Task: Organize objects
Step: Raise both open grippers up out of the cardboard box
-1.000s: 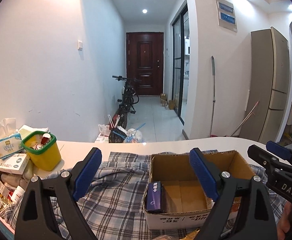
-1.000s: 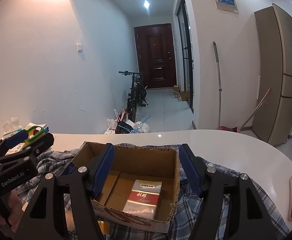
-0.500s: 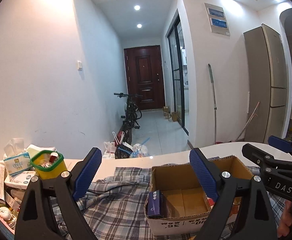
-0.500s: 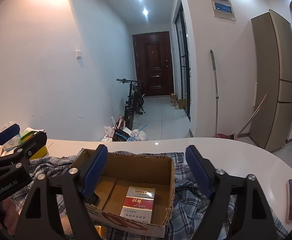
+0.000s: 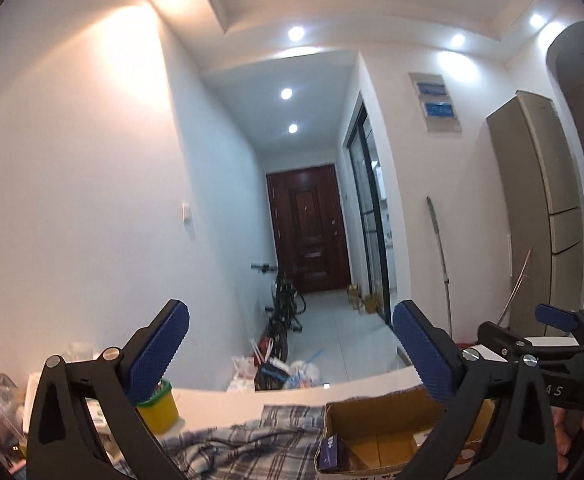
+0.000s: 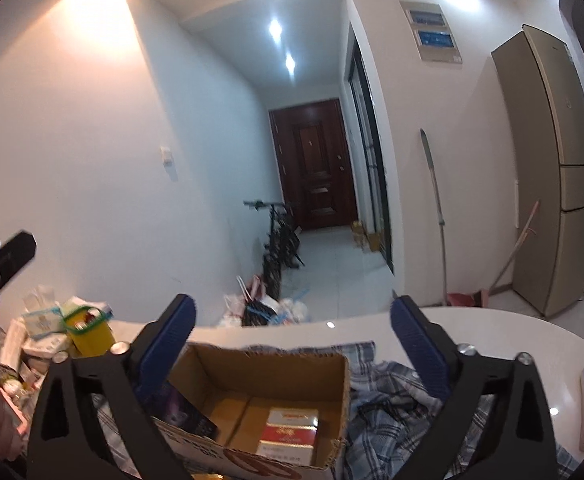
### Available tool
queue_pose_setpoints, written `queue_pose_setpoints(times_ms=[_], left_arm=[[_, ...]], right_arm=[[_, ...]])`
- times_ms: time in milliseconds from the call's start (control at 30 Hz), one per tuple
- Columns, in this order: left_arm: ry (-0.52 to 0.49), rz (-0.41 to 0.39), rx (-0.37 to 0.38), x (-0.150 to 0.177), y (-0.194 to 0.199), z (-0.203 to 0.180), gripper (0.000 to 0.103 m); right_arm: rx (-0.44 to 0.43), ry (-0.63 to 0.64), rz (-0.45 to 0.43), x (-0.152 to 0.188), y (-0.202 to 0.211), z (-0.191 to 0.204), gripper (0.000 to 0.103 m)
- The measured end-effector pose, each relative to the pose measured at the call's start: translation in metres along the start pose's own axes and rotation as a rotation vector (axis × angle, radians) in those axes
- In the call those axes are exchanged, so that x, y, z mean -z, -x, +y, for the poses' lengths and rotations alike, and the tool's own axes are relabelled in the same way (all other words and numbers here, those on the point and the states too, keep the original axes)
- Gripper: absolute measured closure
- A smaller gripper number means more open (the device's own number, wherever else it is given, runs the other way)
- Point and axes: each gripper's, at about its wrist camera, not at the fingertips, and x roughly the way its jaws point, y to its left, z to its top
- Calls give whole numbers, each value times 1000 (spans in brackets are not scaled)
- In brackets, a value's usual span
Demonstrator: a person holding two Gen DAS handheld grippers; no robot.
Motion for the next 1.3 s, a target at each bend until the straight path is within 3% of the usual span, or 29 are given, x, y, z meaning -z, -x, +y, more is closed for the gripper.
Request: queue_pose_setpoints(times_ms=[100, 267, 400, 533, 767, 1000, 1167, 1300], left_arm=[[13, -50, -14, -10, 19, -2, 0], [79, -105, 7, -23, 41, 10, 0], [76, -159, 8, -31, 61, 15, 0], [109, -190, 73, -35, 73, 21, 0], [186, -155, 103, -48, 82, 34, 0], [170, -157, 104, -63, 111, 46, 0], [199, -119, 121, -68, 137, 55, 0], [199, -88, 180, -68, 150, 57, 0]], right_arm=[[-31, 24, -84, -7, 18, 7, 1], [-5, 4, -221, -14, 47, 17, 0], [-59, -19, -289, -20, 65, 18, 0], [-45, 19, -349, -21, 75, 26, 0], [-45, 76, -378, -35, 97, 40, 0], [-18, 119, -366, -55, 138, 62, 0], [-89, 83, -319, -48, 161, 62, 0], [-72, 106, -317, -36, 179, 62, 0]])
